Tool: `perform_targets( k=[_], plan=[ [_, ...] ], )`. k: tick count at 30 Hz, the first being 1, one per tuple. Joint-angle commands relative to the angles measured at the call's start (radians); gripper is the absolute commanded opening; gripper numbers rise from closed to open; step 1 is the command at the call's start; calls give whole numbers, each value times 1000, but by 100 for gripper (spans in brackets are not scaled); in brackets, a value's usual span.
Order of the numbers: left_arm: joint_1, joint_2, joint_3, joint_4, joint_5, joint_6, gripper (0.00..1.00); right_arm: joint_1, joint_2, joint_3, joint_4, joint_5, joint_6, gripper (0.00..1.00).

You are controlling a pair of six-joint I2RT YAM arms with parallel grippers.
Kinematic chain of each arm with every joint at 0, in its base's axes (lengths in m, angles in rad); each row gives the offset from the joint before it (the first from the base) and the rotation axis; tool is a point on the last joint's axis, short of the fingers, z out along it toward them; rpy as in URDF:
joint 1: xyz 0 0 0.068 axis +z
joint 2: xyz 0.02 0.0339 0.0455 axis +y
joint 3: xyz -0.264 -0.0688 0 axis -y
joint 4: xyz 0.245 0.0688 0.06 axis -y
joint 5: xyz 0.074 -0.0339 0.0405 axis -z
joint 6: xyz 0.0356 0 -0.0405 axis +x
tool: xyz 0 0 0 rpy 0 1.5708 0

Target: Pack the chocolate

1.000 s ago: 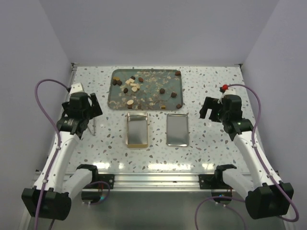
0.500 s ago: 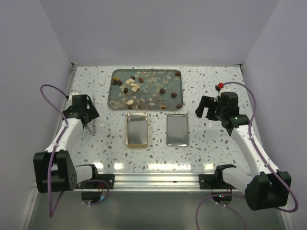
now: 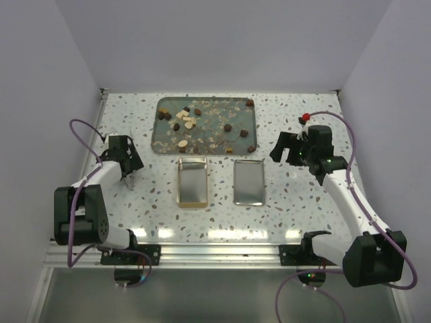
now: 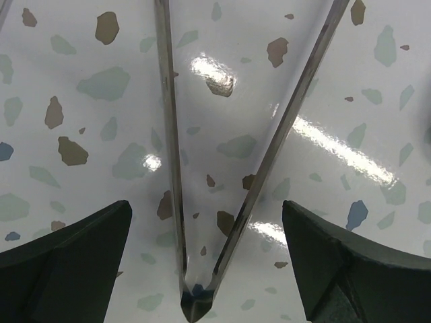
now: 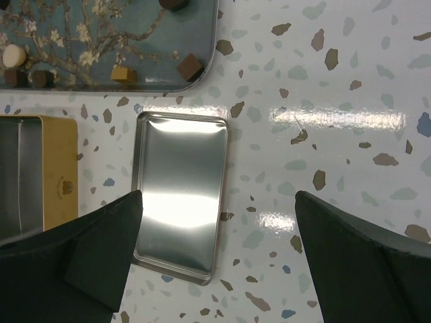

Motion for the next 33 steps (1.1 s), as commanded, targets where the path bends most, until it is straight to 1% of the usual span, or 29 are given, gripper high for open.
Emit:
perform_targets(
  k=[1, 8, 10, 11, 12, 13, 14, 18, 20, 25, 28, 33],
  plan=[
    [4, 42, 19, 88, -1, 36, 100, 4, 8, 50, 49, -38, 11, 98],
    [5, 128, 24, 118, 24, 48, 100, 4, -12, 51, 29, -34, -2, 98],
    [4, 146, 25, 122, 31, 48, 98, 4, -18, 50, 23, -35, -2, 98],
    [5, 151, 27, 126, 34, 51, 95, 4, -21, 48, 23, -34, -2, 98],
    [5, 163, 27, 123, 38, 56, 82, 4, -23, 45, 23, -34, -2, 98],
    [4, 166, 30, 119, 36, 59, 76, 4, -26, 42, 21, -35, -2, 98],
    [4, 165, 32, 114, 39, 64, 67, 4, -29, 40, 21, -35, -2, 98],
    [5, 113, 29, 99, 56, 90, 51, 4, -40, 36, 12, -32, -2, 98],
    [4, 59, 30, 83, 74, 114, 47, 4, -49, 31, 12, -29, -2, 98],
    [4, -57, 47, 17, 111, 172, 44, 2, -63, 31, 4, -26, -5, 98],
    [4, -151, 53, -30, 171, 212, 43, 2, -67, 30, 1, -32, -2, 98],
    [5, -246, 62, -102, 254, 212, 43, 4, -78, 31, -4, -40, 6, 98]
  ],
)
